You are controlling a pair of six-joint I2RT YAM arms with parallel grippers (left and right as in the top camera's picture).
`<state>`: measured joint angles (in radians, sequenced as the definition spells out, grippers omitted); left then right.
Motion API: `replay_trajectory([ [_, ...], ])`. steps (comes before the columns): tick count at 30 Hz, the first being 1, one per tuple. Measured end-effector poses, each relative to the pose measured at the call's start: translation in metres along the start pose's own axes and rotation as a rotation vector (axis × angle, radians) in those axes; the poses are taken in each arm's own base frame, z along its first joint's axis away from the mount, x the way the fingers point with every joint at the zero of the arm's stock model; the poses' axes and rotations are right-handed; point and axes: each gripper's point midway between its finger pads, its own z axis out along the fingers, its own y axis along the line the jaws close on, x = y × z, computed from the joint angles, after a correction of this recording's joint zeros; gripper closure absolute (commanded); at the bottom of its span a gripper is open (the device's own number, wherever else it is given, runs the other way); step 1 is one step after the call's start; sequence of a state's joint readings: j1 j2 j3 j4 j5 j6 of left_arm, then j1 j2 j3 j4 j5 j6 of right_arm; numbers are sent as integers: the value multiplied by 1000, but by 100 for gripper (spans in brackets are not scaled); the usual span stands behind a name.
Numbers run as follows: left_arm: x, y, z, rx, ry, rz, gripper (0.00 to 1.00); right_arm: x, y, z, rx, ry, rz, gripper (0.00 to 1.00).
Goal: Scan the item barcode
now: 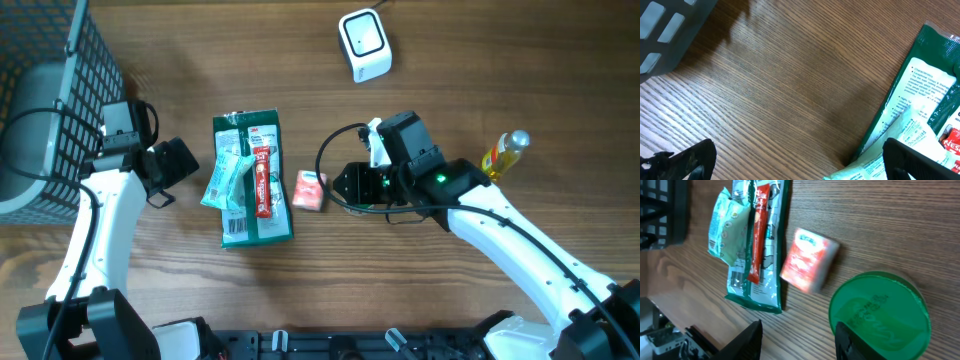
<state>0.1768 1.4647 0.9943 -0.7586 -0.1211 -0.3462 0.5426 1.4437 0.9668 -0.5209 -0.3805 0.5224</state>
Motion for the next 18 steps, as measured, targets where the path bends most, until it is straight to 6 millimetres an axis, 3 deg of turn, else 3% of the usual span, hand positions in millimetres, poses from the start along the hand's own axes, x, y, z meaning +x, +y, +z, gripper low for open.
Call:
replay_trajectory([
  [7, 0, 0, 0, 0, 0, 0, 0, 1, -10, 0, 54, -5, 1, 44],
  [11, 0, 0, 0, 0, 0, 0, 0, 1, -14, -1, 76, -5, 0, 34],
  [18, 0, 0, 0, 0, 0, 0, 0, 1, -19, -1, 101, -12, -2, 32],
])
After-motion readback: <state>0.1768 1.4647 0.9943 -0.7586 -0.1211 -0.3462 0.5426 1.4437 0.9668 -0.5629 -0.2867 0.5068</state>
